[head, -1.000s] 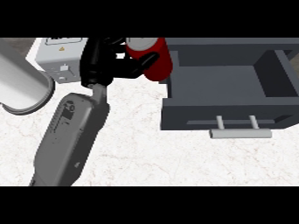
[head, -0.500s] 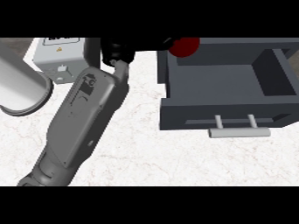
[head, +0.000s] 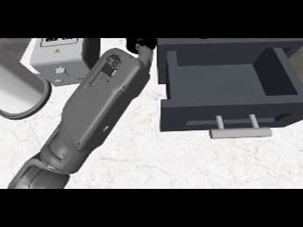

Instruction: Pick up the can, place it into the drawer and close the drawer

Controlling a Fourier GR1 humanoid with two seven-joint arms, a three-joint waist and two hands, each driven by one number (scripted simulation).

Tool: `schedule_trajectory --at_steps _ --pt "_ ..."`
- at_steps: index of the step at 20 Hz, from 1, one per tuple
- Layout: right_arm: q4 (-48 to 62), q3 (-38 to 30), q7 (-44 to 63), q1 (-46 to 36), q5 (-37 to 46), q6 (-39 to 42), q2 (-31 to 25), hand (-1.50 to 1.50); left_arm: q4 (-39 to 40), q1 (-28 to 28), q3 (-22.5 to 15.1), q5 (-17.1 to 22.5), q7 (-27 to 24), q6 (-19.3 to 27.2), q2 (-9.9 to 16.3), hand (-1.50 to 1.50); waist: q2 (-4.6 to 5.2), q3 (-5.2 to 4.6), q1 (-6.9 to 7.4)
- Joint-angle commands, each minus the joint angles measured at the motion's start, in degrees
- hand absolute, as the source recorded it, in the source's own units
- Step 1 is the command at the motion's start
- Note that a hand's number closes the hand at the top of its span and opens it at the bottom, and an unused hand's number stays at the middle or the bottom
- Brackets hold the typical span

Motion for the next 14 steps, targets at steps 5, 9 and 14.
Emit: schedule_trajectory --at_steps 5,9,14 --pt "-2.3 3.7 -0.8 1.4 2.5 -1.0 1.4 -1.5 7.9 -7.6 -5.8 8.1 -2.7 3.8 0.0 1.5 -0.02 0.02 -0.64" --pt "3.0 1.1 -1.5 -3.0 3.4 0.8 0.2 -1.5 10.6 -6.6 -9.3 13.7 -5.7 3.8 0.0 1.5 0.13 0.03 -0.43" --pt "-0.9 1.7 2.6 -3.6 1.2 -1.6 -0.6 -1.5 17.2 -12.4 -13.0 17.1 -5.9 6.4 0.0 1.5 0.44 0.05 -1.65"
